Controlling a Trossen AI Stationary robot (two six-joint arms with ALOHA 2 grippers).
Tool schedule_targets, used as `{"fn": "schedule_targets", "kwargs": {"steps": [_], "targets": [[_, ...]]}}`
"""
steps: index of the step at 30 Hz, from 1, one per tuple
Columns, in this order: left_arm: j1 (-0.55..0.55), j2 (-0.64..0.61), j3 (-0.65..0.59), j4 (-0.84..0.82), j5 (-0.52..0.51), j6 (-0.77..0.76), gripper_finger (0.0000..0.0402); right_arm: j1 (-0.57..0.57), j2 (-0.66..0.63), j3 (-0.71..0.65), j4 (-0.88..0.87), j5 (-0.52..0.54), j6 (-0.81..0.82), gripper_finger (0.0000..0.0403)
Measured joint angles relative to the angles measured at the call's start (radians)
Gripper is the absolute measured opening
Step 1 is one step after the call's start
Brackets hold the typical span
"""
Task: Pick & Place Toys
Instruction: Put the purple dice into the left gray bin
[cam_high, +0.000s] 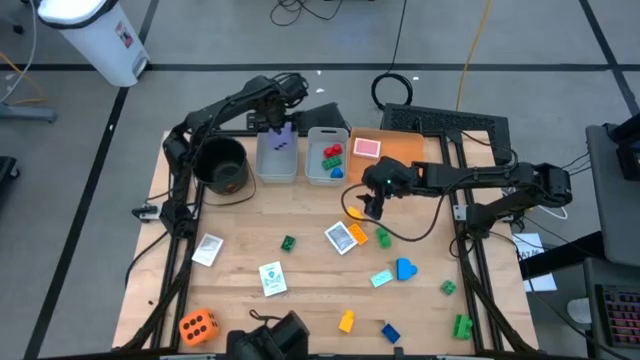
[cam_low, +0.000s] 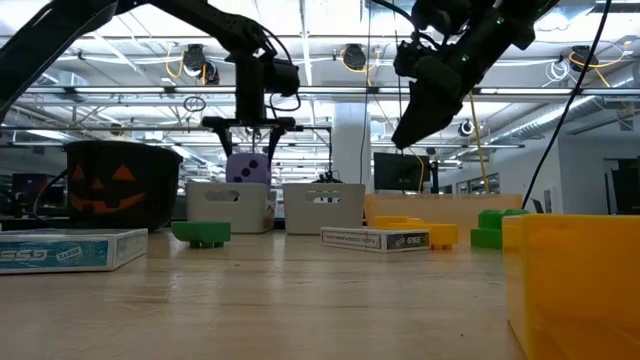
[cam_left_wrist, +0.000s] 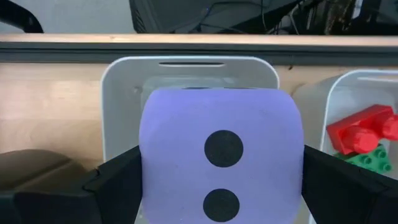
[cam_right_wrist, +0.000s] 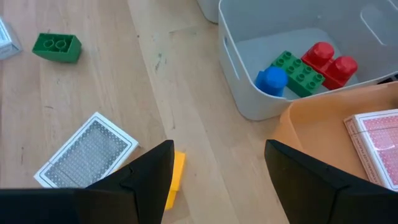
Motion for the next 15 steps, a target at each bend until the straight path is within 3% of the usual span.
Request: {"fn": "schedule_targets", "kwargs": {"steps": [15], "targets": [[0.011,0.040,0.000,0.052,-0.012,0.022,0.0360,-0.064,0.000,0.000,0.028,-0.003,0.063,0.0242]]}}
